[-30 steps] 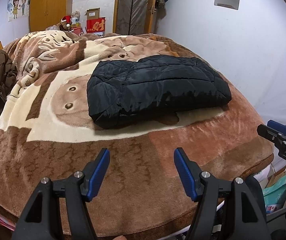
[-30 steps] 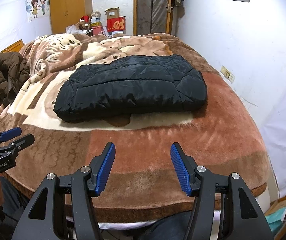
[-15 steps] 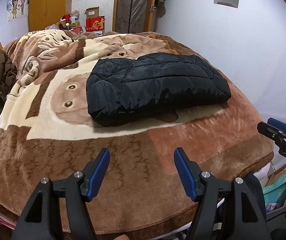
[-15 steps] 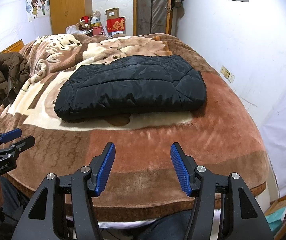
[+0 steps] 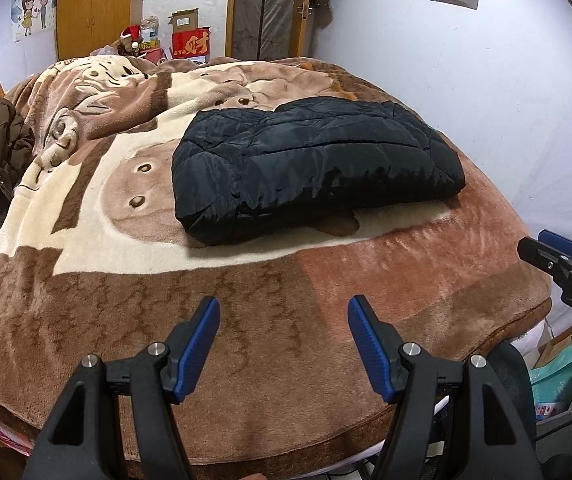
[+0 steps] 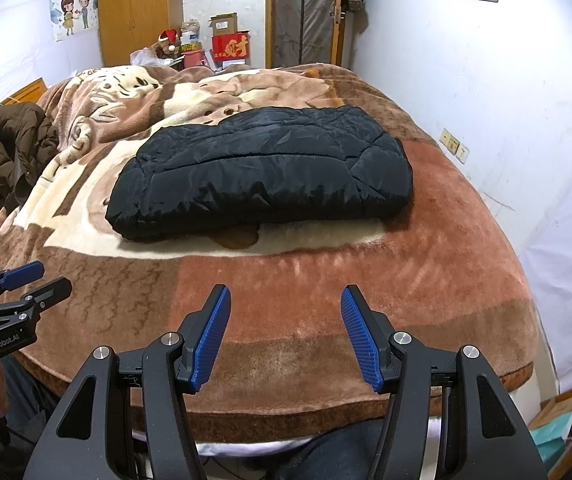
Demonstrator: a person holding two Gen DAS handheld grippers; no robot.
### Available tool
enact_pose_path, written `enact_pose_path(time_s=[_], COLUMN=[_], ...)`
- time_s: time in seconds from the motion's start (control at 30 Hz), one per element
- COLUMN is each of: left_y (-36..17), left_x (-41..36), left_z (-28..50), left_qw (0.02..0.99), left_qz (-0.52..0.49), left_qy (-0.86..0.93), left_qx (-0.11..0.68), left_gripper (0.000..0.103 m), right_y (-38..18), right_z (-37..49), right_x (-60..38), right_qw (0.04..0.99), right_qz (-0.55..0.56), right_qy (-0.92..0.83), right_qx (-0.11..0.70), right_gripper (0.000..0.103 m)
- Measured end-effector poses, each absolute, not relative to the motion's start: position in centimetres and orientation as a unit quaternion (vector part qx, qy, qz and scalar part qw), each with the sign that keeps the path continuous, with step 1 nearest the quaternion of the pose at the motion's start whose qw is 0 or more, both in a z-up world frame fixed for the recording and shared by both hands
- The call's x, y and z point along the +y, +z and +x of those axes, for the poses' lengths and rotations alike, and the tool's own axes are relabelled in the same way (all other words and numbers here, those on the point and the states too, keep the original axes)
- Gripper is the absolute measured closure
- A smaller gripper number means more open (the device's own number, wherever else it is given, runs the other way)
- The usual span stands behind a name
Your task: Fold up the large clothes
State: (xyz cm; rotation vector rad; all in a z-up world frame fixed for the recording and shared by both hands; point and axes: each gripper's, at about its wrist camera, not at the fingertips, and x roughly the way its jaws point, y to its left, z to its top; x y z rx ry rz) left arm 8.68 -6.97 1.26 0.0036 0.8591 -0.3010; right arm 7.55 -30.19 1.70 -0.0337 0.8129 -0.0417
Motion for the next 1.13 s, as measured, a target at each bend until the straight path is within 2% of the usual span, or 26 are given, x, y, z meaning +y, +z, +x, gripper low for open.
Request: enact_pose_path(time_s=[1.13], left_y=[0.9], left_x=[-8.7], left_z=[7.8], left_qw=[0.894], left_qz=[0.009], left_qy=[-0.168], left_qx=[0.416], left_gripper=[0.035], right_y=[1.2], right_z=[7.7], right_x=[-30.5], right_qw=[0.917], right_qz=[-0.018], right_qy=[-0.023], right_qx=[0.398], right_gripper=[0.045])
